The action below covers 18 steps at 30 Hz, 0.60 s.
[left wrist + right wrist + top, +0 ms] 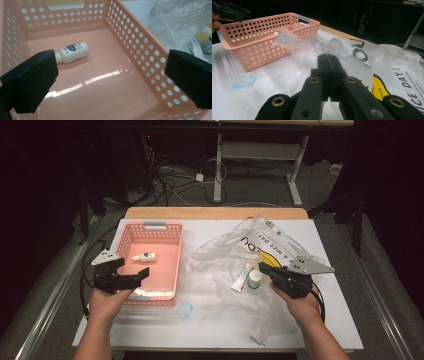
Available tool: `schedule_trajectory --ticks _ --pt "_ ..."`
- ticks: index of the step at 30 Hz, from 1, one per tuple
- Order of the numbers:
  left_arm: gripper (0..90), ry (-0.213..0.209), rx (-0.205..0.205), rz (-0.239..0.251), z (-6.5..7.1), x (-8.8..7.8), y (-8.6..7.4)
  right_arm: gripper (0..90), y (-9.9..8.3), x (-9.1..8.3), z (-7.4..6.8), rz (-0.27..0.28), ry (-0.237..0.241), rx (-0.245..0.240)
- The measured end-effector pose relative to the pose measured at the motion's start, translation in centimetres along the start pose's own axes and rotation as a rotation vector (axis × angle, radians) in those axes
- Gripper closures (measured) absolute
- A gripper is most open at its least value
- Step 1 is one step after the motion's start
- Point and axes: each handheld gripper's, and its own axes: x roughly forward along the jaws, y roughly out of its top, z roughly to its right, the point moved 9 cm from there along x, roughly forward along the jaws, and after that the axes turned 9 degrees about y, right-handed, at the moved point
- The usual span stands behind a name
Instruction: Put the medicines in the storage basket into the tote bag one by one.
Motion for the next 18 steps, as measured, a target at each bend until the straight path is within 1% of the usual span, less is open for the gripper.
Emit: schedule_trajectory --ticks 3,5,7,8,10,12,14,18 --pt "0.0 -0.009 -0.002 0.005 0.3 -0.1 0.3 90.0 0.0 0.0 0.0 0.000 0.000 0.002" --pt "0.0 -0.011 -0.007 0.015 0.7 -0.2 0.8 90.0 0.0 0.0 0.0 -0.001 0.001 0.002" --pt "0.0 0.003 0.028 0.007 1.0 -0.1 1.3 90.0 0.0 0.0 0.0 0.000 0.001 0.003" --pt "0.0 0.009 0.037 0.005 1.1 0.0 1.5 90.0 0.0 0.0 0.0 0.001 0.001 0.003" --pt "0.0 -0.001 0.037 0.002 1.2 0.1 2.1 90.0 0.0 0.0 0.0 0.001 0.001 0.002" --pt "0.0 -0.001 0.027 0.010 1.1 0.3 2.7 90.0 0.0 0.0 0.0 0.002 0.000 0.005" --pt "0.0 -0.016 0.006 0.015 0.9 0.6 3.4 90.0 0.0 0.0 0.0 0.001 0.001 0.003" --pt "0.0 -0.020 -0.032 -0.014 0.0 2.0 4.2 90.0 0.0 0.1 0.0 -0.001 0.003 0.003"
